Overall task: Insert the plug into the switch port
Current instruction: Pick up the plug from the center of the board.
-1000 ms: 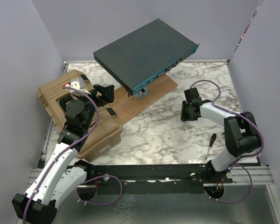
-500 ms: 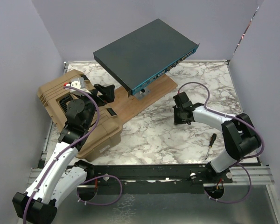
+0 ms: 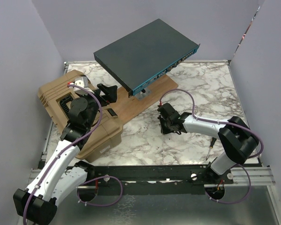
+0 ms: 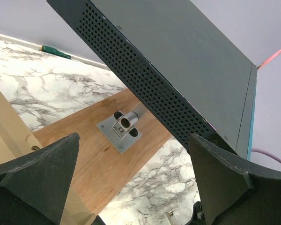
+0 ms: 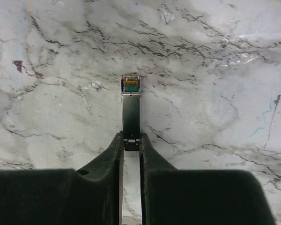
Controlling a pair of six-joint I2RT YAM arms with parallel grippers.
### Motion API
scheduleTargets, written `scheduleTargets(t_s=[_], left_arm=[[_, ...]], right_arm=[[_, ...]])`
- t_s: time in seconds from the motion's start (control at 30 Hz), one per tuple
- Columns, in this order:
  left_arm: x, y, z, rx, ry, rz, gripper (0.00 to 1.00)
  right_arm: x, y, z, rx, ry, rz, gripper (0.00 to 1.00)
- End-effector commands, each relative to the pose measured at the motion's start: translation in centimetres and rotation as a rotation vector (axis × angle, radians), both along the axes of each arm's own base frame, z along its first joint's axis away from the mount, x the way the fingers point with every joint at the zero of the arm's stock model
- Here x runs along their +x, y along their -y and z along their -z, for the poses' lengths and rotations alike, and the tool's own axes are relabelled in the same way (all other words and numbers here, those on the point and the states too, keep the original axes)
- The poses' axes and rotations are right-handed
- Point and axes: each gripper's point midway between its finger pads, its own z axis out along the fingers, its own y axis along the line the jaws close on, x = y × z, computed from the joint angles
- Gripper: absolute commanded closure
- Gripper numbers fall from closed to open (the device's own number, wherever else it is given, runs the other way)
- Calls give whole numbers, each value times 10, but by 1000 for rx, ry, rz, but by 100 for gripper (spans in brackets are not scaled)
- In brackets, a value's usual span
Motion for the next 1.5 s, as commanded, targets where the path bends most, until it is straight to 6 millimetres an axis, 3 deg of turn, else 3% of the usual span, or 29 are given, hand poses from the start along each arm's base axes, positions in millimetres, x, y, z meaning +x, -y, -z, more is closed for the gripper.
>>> scheduleTargets(t_s=[0.0,0.2,0.43,0.6,0.8,1.1,1.33,1.47], left_arm=[[1,6,-17,0,39,26,1],[5,8,-19,2,36,24,1],[6,9,-21,1,34,21,1],[9,8,-14,-11,8,8,1],[10,10,-11,-24,-4,14,1],[11,11,-10,-28,-10,16,1],[12,12,-9,-27,-15,16,1],[12,11,-10,-28,-13,13,1]], right_arm=[[-6,1,13,-12,11,3,85],[-7,6,8,25,94,16,68],[-13,17,2,45,231,43,57],[-21,5,-6,97,347,7,51],[-27,15,13,42,372,51,51],[-21,10,22,31,413,15,55],[-22,7,37,16,391,-11,61],[-25,8,41,7,380,-17,70]])
